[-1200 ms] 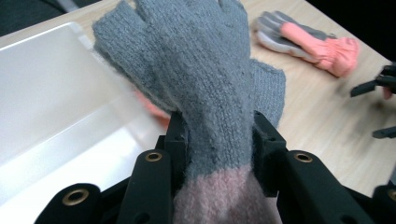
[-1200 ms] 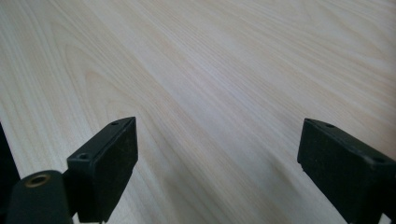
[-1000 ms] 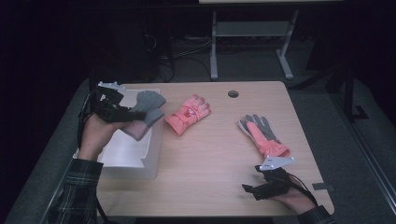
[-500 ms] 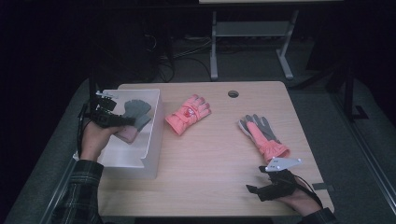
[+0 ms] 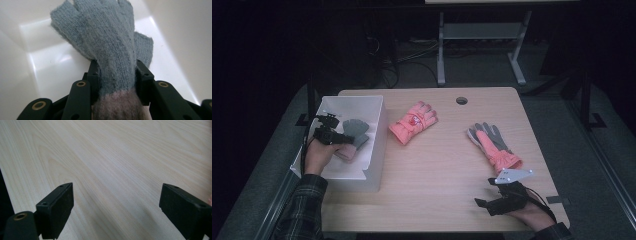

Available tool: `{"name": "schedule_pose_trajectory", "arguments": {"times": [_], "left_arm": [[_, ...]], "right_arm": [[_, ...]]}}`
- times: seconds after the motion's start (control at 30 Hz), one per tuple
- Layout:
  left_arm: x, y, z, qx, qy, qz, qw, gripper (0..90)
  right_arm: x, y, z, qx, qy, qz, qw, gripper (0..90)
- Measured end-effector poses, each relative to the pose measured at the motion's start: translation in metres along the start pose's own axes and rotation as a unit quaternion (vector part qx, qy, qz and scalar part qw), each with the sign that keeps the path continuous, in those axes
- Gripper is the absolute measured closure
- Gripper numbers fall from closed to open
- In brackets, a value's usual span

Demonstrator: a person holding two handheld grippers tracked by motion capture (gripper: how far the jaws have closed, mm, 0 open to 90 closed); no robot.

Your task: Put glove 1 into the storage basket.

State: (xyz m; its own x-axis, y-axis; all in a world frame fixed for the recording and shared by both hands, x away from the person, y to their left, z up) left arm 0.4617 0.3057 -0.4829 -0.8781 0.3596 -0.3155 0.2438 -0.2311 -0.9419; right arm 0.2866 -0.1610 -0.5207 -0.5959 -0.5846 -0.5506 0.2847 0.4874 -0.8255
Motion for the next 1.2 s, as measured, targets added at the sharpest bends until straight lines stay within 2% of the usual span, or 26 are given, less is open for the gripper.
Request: {"name": "schedule_pose_trajectory", "arguments": {"times": [0.03, 0.13, 0.2, 0.27, 0.37, 0.47, 0.53, 0.67, 0.8, 0.93, 1.1, 1.2], "left_arm": [[0.002, 0.004, -0.001, 0.003, -0.003, -0.006, 1.0000, 63.8], [0.007, 0.013, -0.002, -0.009, -0.002, -0.020, 0.9998, 63.3], [0.008, 0.015, -0.004, -0.006, -0.004, -0.020, 0.9998, 62.1], [0.008, 0.016, -0.002, -0.014, -0.003, -0.021, 0.9997, 58.5], [0.008, 0.017, 0.000, -0.006, -0.005, -0.023, 0.9997, 46.9], [0.009, 0.015, 0.002, -0.018, -0.004, -0.025, 0.9995, 35.1], [0.006, 0.011, 0.004, -0.017, -0.013, -0.011, 0.9997, 28.8], [0.000, -0.004, 0.009, -0.017, -0.013, 0.011, 0.9997, 20.3], [-0.008, -0.024, 0.014, -0.023, 0.004, 0.030, 0.9993, 17.8], [-0.015, -0.044, 0.021, -0.016, 0.018, 0.051, 0.9984, 17.5], [-0.025, -0.064, 0.043, 0.003, 0.041, 0.072, 0.9966, 17.5], [-0.029, -0.069, 0.058, 0.015, 0.056, 0.078, 0.9953, 17.3]], "right_arm": [[0.000, 0.000, 0.000, 0.000, 0.000, 0.000, 1.0000, 12.0], [0.000, 0.000, 0.000, 0.000, 0.000, 0.000, 1.0000, 12.0], [0.000, 0.000, 0.000, -0.001, -0.001, -0.001, 1.0000, 12.0], [0.000, 0.001, 0.000, -0.001, 0.000, -0.002, 1.0000, 12.0], [0.000, 0.001, -0.001, -0.002, 0.002, -0.003, 1.0000, 12.0], [0.000, 0.000, -0.001, -0.002, 0.001, -0.003, 1.0000, 12.0], [0.000, 0.000, -0.001, -0.002, 0.001, -0.003, 1.0000, 11.9], [0.000, 0.000, -0.002, -0.004, 0.002, -0.003, 1.0000, 12.0], [0.000, 0.000, -0.003, -0.003, 0.001, -0.004, 1.0000, 11.9], [0.000, 0.001, -0.003, -0.002, 0.000, -0.005, 1.0000, 11.9], [0.000, 0.001, -0.002, -0.002, 0.000, -0.004, 1.0000, 11.9], [0.000, 0.001, -0.003, -0.001, -0.001, -0.005, 1.0000, 11.9]]}}
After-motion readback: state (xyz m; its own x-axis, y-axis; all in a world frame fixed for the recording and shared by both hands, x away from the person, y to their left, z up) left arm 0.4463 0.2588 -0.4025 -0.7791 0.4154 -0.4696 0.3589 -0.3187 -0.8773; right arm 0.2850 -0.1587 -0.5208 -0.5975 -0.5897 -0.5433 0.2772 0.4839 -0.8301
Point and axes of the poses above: each handheld gripper's, and its own axes: y roughly forward along the jaws, x roughly out of its underside, z roughly to its right, the point moved 9 cm from there along y, roughly forward along the jaws, and after that the axes turned 13 degrees about -z, right-handed, at the moved point
